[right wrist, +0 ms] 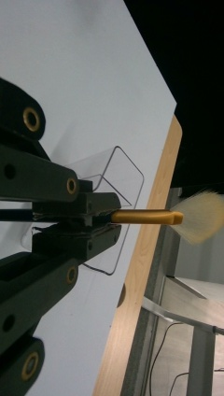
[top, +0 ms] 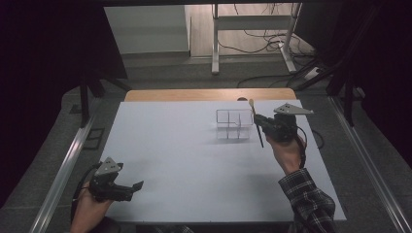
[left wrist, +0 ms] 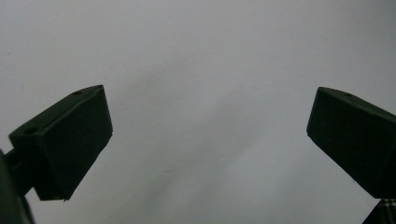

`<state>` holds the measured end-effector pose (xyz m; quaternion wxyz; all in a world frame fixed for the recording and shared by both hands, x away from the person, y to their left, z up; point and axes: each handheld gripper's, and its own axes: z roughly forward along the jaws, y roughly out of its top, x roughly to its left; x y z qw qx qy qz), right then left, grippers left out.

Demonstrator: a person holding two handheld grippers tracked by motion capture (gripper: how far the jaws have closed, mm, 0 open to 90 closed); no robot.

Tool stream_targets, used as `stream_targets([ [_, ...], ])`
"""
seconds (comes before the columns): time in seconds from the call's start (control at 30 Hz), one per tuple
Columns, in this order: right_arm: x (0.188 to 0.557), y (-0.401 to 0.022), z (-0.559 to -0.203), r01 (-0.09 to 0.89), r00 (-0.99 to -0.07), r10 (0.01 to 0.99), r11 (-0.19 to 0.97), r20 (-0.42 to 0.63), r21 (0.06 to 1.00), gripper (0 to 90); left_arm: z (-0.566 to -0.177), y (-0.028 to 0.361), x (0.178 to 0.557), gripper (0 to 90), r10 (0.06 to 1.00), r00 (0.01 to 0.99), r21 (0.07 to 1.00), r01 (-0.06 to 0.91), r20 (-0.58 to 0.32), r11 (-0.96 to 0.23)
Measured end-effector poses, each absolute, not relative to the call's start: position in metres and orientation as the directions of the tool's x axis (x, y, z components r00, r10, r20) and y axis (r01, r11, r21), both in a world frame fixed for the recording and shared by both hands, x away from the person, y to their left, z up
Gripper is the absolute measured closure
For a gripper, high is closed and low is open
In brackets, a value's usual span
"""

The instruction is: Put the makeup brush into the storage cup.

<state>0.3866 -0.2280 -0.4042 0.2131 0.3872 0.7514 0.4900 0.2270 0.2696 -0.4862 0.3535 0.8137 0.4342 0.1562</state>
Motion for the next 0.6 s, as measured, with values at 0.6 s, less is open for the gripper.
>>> stream_targets([
  [0.6, 0.41, -0.227, -0.398, 0.369, -0.589, 0.803, 0.167, 0.092, 0.914, 84.0, -0.486, 0.27, 0.227, 0.6, 0.816, 0.575, 0.714, 0.596, -0.059, -0.368],
])
